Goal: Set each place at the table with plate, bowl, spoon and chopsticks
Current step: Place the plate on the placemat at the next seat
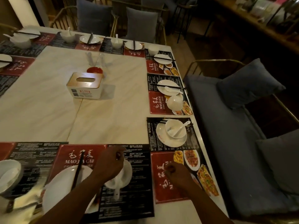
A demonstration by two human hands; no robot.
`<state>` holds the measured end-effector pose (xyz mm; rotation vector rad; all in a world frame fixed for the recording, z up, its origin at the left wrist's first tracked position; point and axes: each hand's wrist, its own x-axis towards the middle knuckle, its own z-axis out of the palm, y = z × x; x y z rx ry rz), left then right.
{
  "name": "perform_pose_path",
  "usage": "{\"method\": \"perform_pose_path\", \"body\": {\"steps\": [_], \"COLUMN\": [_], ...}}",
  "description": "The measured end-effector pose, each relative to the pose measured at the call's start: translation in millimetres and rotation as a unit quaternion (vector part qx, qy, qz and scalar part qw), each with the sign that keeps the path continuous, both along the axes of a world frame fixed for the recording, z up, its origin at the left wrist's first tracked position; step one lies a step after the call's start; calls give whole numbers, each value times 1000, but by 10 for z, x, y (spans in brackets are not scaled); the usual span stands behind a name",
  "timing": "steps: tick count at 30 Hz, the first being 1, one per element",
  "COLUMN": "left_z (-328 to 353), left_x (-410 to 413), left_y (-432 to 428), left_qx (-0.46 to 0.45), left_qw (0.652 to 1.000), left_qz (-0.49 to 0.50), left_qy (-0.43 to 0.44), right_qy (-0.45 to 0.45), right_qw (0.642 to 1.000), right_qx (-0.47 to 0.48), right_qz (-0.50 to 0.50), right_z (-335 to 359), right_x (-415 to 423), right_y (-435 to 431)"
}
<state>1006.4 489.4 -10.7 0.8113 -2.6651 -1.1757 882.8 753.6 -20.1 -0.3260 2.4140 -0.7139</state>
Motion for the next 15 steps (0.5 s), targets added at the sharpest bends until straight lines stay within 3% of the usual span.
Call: {"method": "perform_pose_path", "body": {"steps": [8,15], "left_z": [-157,-225], "left_x": [-944,-1037], "left_y": [1280,2239], "left_qx": [43,87], "left_qw": [992,972], "left_qz": [108,209], "left_qy": [-38,-60], "right_qy": [-9,4], "right_qw": [993,982], "right_qx": [17,23], "right_qz": [113,188], "right_z": [-196,-92], "right_x": [-1277,-1895], "right_y": [931,1352]}}
